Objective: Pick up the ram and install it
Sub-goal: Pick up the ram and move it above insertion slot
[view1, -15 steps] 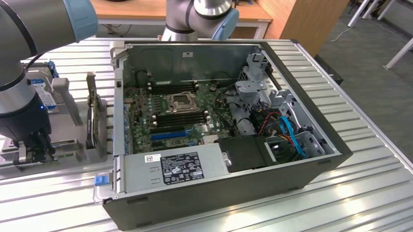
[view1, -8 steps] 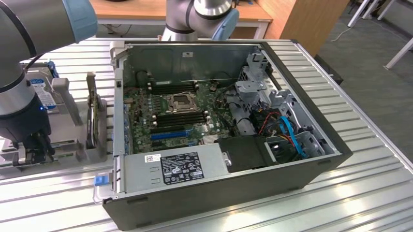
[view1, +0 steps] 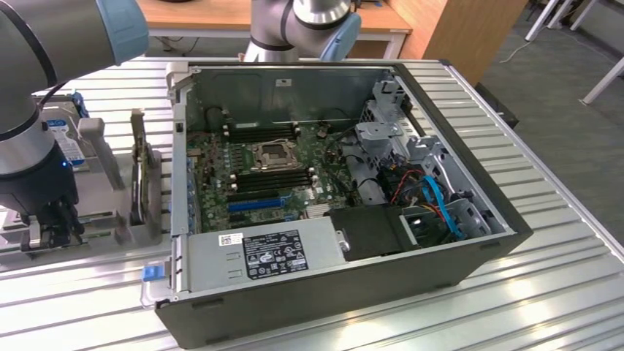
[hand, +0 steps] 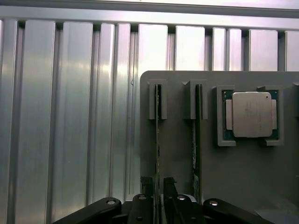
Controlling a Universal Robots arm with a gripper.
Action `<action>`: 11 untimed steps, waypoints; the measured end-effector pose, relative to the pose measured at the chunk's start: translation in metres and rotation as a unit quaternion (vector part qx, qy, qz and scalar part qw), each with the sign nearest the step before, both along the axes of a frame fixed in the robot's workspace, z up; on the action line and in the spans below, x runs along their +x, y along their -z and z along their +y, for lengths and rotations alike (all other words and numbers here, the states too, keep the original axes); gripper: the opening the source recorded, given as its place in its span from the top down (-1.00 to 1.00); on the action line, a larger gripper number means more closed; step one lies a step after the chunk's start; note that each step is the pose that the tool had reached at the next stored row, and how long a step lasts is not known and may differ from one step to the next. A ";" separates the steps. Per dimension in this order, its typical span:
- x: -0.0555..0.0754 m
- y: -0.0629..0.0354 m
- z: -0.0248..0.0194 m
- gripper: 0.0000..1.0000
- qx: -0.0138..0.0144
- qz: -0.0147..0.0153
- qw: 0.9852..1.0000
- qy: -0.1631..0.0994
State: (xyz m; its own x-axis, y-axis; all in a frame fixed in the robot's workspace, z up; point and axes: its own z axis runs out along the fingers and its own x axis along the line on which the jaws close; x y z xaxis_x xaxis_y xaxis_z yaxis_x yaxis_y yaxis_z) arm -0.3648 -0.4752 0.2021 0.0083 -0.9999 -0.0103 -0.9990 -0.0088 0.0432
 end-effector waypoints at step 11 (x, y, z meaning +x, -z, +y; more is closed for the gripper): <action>0.000 0.0000 0.0000 0.53 0.000 0.000 1.000 0.000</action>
